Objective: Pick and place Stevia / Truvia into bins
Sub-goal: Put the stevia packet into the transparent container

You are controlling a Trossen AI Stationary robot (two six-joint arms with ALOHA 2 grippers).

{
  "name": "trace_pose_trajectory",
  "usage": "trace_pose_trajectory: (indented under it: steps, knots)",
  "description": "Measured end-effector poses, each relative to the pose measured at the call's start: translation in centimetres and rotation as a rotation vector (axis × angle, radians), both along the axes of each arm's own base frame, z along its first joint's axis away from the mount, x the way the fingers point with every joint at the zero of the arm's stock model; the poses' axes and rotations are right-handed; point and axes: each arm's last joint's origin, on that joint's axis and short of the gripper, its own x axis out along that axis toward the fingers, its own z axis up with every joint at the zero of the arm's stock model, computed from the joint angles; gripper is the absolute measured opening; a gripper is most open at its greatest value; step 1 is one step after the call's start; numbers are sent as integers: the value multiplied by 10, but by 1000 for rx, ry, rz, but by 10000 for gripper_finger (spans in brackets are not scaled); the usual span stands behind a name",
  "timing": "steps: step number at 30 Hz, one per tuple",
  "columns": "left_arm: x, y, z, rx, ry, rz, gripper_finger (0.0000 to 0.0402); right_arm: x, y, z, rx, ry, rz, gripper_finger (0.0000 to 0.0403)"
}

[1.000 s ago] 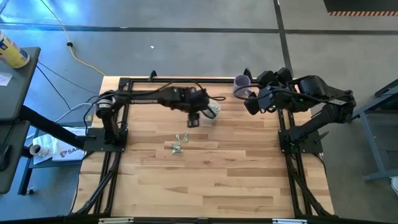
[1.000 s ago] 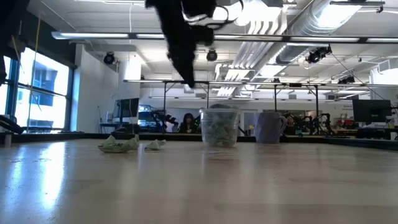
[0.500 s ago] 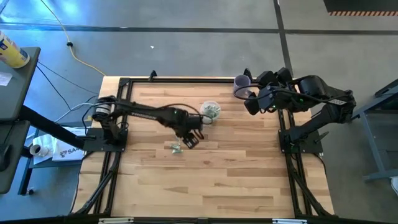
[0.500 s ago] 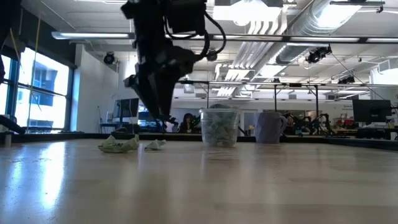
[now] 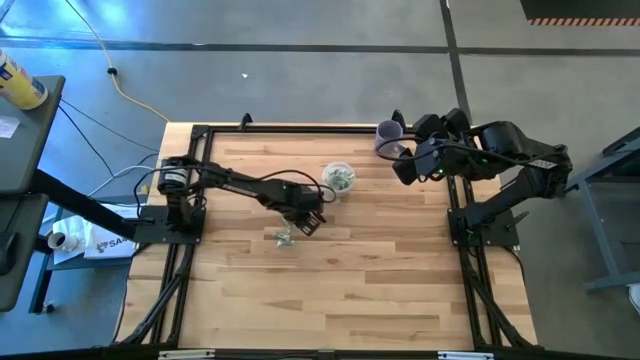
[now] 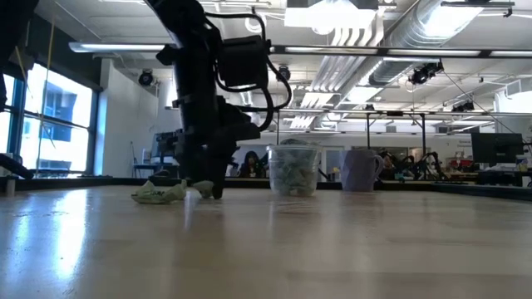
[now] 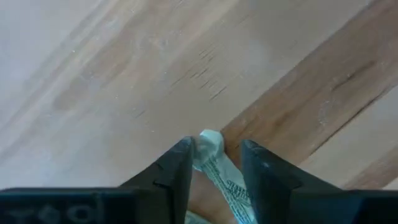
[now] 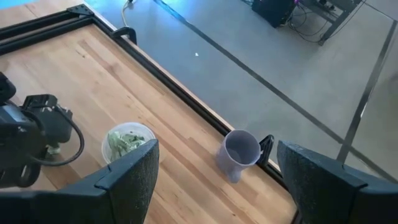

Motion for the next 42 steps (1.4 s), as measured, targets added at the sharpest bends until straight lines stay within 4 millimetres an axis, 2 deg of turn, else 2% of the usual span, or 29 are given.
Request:
trace_pose_trajectory:
  steps: [3, 7, 9, 13, 17, 19, 20, 23, 27, 30, 34, 38, 42]
  knots:
    - [1, 0, 3, 21, 17, -65, 125, 0, 0, 0, 0, -2, -2, 314]
    - [12, 2, 18, 83, -25, -214, 26, 0, 0, 0, -7, -3, -7, 314]
    - [23, 3, 32, 125, -58, -269, 24, 0, 0, 0, -12, -4, -10, 314]
    - [45, 7, 91, 188, -113, -374, 28, 0, 0, 0, -11, -4, -9, 314]
    - [60, 9, 175, 464, -203, -461, 22, 0, 0, 0, 4, -2, 0, 314]
    - [69, 15, 201, 590, -300, -499, 23, 0, 0, 0, 12, -1, 5, 314]
    - [73, 21, 207, 623, -345, -525, 24, 0, 0, 0, 15, -1, 6, 314]
    - [88, 46, 191, 639, -385, -569, 24, 0, 0, 0, 18, -1, 7, 314]
    - [99, 77, 138, 490, -290, -607, 22, 0, 1, -1, 37, 0, 16, 314]
    - [105, 85, 99, 306, -270, -632, 37, 0, 1, -1, 51, -5, 18, 314]
    - [115, 90, 55, 276, -188, -624, 88, 0, 1, -1, 53, -10, 13, 314]
    - [116, 90, 47, 270, -163, -639, 116, 0, 1, -1, 51, -10, 12, 314]
    - [112, 89, 66, 288, -150, -632, 124, 0, 1, -1, 51, -11, 10, 314]
